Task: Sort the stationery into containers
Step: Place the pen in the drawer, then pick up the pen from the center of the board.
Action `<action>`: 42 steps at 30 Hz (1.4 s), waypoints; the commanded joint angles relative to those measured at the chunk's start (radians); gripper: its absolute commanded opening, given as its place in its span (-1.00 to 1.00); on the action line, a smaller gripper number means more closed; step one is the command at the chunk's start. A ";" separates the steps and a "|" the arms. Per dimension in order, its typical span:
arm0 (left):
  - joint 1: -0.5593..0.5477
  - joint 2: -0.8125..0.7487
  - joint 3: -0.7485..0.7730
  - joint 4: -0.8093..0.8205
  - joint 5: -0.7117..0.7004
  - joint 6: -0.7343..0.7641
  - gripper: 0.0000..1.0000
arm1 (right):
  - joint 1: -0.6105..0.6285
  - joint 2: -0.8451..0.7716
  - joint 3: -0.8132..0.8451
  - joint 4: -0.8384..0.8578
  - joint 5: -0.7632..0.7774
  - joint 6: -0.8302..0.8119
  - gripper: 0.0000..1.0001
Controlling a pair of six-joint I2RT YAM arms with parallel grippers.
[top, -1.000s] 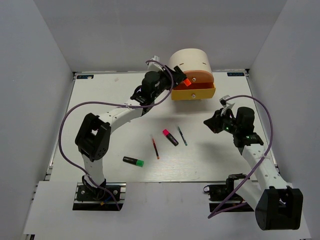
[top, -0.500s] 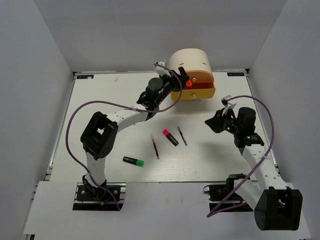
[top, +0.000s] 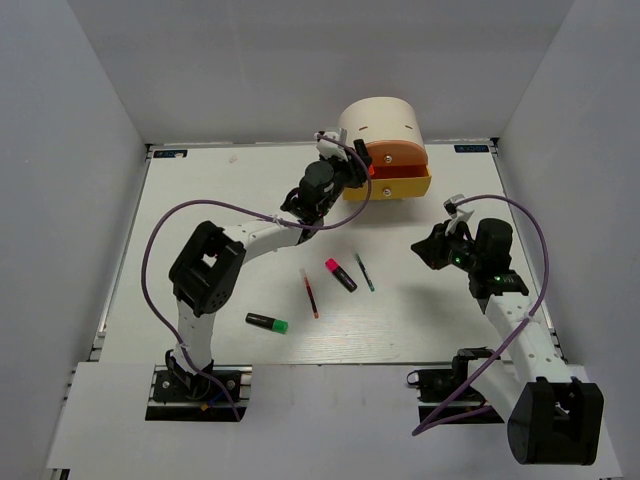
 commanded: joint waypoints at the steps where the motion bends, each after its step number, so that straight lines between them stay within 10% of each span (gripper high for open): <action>1: -0.012 -0.009 0.008 0.028 -0.043 0.051 -0.85 | -0.006 -0.016 -0.008 0.011 0.003 -0.015 -0.72; 20: -0.039 -0.029 0.026 0.038 -0.093 0.089 0.26 | -0.006 -0.029 -0.019 0.011 -0.025 -0.014 -0.57; 27: -0.039 -0.061 0.031 0.026 -0.103 0.089 0.21 | -0.006 -0.035 -0.020 0.011 -0.045 -0.059 -0.50; 31: -0.029 -0.205 -0.058 0.002 -0.021 0.053 0.09 | 0.000 -0.021 0.001 -0.024 -0.171 -0.128 -0.06; 35: -0.004 -0.470 -0.322 -0.214 -0.078 -0.209 -0.78 | 0.027 0.077 0.042 -0.053 -0.296 -0.224 0.22; 38: 0.007 -0.717 -0.492 -0.376 -0.119 -0.409 -0.83 | 0.110 0.158 0.114 -0.130 -0.267 -0.305 0.22; 42: 0.007 -1.016 -0.760 -0.621 -0.144 -0.616 0.66 | 0.224 0.324 0.243 -0.228 -0.126 -0.356 0.01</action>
